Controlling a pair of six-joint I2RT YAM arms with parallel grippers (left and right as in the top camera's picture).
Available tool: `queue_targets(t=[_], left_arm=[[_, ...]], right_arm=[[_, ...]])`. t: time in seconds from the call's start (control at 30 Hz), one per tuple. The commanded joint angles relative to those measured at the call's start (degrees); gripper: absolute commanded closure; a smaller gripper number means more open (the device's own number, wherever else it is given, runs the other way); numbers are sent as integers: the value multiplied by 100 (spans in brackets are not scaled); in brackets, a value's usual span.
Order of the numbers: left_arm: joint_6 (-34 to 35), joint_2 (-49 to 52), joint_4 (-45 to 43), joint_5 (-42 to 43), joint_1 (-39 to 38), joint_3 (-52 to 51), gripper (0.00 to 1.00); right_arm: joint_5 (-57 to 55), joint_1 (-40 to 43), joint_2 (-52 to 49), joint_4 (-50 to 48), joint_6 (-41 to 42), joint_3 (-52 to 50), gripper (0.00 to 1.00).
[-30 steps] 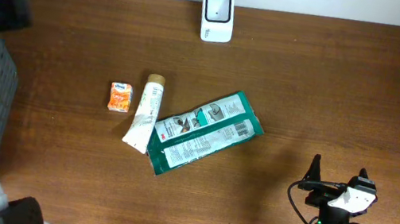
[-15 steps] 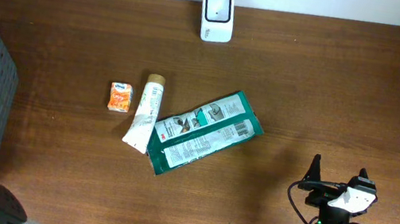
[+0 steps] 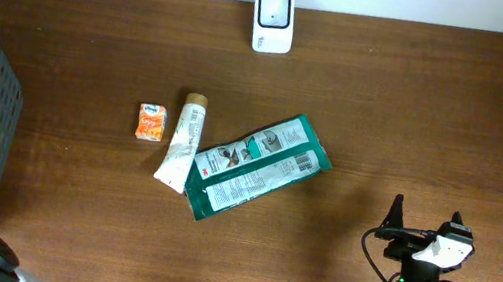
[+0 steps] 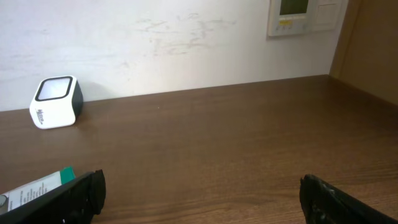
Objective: Scan the item barcode
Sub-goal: 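Reach back into the basket and grasp the light green tissue pack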
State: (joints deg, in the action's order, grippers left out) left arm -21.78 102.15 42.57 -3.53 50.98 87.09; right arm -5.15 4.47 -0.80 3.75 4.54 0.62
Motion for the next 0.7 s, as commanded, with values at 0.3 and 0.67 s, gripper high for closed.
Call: queue_targets(t=[0.3, 0.67], left_arm=[[-916, 1104, -1025, -601, 20, -76, 34], [-1005, 1805, -1563, -831, 20, -76, 38]], right_arm=[[-90, 42, 44, 35, 17, -31, 2], [-90, 42, 44, 35, 17, -31, 2]])
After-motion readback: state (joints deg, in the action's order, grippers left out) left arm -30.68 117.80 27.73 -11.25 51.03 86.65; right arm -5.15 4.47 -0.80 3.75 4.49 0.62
